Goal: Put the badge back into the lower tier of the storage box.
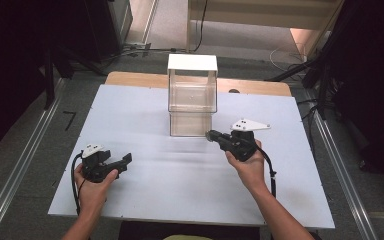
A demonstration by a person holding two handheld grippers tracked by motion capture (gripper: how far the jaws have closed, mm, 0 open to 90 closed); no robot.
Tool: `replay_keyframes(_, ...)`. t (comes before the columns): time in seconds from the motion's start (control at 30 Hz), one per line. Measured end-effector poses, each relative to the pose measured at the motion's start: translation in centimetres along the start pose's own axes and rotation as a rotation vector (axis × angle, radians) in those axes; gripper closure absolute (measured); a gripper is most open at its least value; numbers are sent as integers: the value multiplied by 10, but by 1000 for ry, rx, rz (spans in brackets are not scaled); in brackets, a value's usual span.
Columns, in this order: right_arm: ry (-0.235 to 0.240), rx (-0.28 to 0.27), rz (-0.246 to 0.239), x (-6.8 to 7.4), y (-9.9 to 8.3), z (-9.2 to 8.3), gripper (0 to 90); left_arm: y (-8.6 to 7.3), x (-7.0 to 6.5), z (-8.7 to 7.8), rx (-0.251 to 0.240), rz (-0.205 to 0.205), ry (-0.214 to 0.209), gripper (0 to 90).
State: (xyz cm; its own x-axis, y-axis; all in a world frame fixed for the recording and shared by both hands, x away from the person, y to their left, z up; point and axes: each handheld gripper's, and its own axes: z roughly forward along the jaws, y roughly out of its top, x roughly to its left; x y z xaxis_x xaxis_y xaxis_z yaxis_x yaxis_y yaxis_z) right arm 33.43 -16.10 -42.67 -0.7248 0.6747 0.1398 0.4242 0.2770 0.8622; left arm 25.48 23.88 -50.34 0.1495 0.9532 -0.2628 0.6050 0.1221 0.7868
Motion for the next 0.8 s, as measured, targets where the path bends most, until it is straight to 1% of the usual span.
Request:
replay_keyframes(0.23,-4,0,-1,-1,3,8,860,0,0,0,-1,2,1,158)
replay_keyframes(0.37,-2,-2,10,-3,6,11,860,0,1,-1,-3,-2,3,158)
replay_keyframes(0.6,-13,-3,14,-7,10,17,860,0,1,-1,-3,-2,2,158)
replay_keyframes(0.8,-16,-4,10,-6,13,24,860,0,1,-1,-3,-3,2,158)
